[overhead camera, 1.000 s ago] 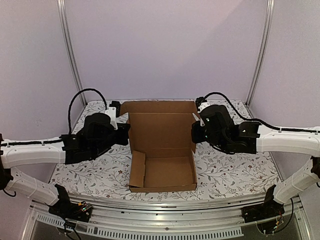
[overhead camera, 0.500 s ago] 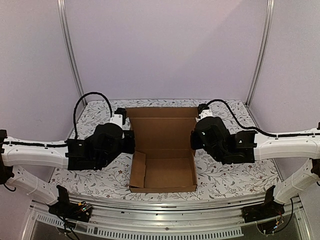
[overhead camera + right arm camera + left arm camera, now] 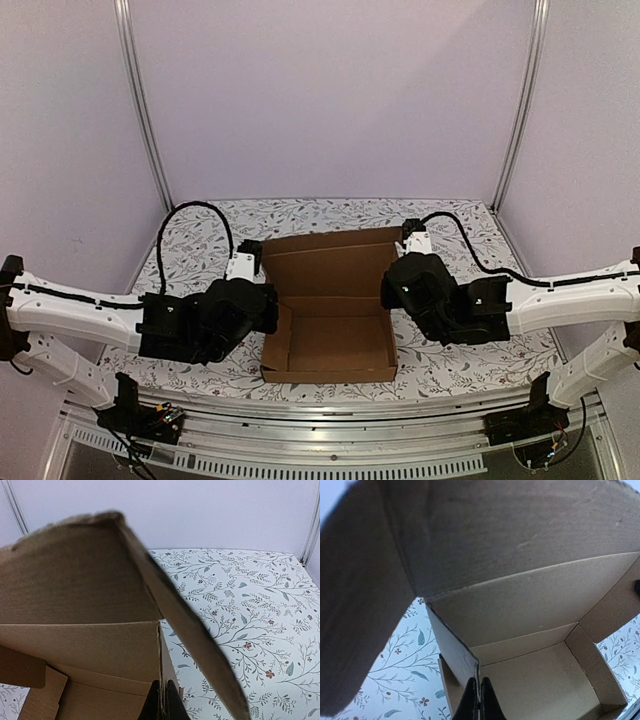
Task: Fold the paper box
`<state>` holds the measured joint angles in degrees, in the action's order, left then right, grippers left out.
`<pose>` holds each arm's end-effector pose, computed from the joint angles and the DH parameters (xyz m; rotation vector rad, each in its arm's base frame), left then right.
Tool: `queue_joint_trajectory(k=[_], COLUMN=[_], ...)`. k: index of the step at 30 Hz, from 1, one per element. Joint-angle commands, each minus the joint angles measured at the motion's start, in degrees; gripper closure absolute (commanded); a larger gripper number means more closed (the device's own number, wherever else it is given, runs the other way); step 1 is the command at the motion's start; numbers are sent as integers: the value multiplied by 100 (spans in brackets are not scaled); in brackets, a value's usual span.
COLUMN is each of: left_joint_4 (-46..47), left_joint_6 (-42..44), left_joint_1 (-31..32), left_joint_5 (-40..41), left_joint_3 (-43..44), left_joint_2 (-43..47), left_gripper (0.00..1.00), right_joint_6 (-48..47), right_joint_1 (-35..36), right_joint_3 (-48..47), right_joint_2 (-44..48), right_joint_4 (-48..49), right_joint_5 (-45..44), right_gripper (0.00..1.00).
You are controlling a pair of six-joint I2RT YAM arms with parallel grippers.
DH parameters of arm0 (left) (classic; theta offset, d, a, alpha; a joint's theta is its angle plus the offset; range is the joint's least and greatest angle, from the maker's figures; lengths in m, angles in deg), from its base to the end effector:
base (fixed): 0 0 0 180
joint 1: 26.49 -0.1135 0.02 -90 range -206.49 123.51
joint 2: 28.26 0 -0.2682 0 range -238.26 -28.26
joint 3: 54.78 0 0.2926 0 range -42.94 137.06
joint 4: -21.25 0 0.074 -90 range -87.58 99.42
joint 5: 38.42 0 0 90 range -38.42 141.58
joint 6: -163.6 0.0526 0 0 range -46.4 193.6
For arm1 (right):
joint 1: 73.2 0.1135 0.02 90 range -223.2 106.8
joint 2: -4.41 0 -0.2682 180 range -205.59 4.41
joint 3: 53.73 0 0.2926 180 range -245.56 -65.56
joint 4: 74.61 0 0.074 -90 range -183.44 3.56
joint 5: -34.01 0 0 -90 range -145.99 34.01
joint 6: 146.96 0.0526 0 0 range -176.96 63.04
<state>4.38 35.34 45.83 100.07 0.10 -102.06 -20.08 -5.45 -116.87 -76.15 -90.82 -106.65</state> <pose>0.1318 -0.2837 0.2125 0.1400 1.9775 -0.3174 0.1681 0.3035 0.2310 -0.0407 1.9374 0.2530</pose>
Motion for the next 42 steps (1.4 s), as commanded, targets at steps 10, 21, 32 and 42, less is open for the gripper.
queue_joint_trajectory(k=[10,21,32,42], left_joint_4=[-1082,-1161,-1216,-1407], left_joint_6=[-374,-414,-318,-596], left_joint_1=[552,722,745,764], left_joint_5=[-441,-358,-253,-341], left_joint_3=[-209,-91,-6,-164], left_joint_2=[-176,-203,-183,-245], left_gripper=[100,100,100,100], right_joint_6=[695,1179,1116,1221], right_joint_1=[366,385,442,449], right_joint_3=[195,26,70,1108], right_joint_2=[-44,-89,-184,114], right_joint_4=[-141,87,-52,-224], right_joint_5=[366,651,698,855], right_gripper=[100,100,100,94])
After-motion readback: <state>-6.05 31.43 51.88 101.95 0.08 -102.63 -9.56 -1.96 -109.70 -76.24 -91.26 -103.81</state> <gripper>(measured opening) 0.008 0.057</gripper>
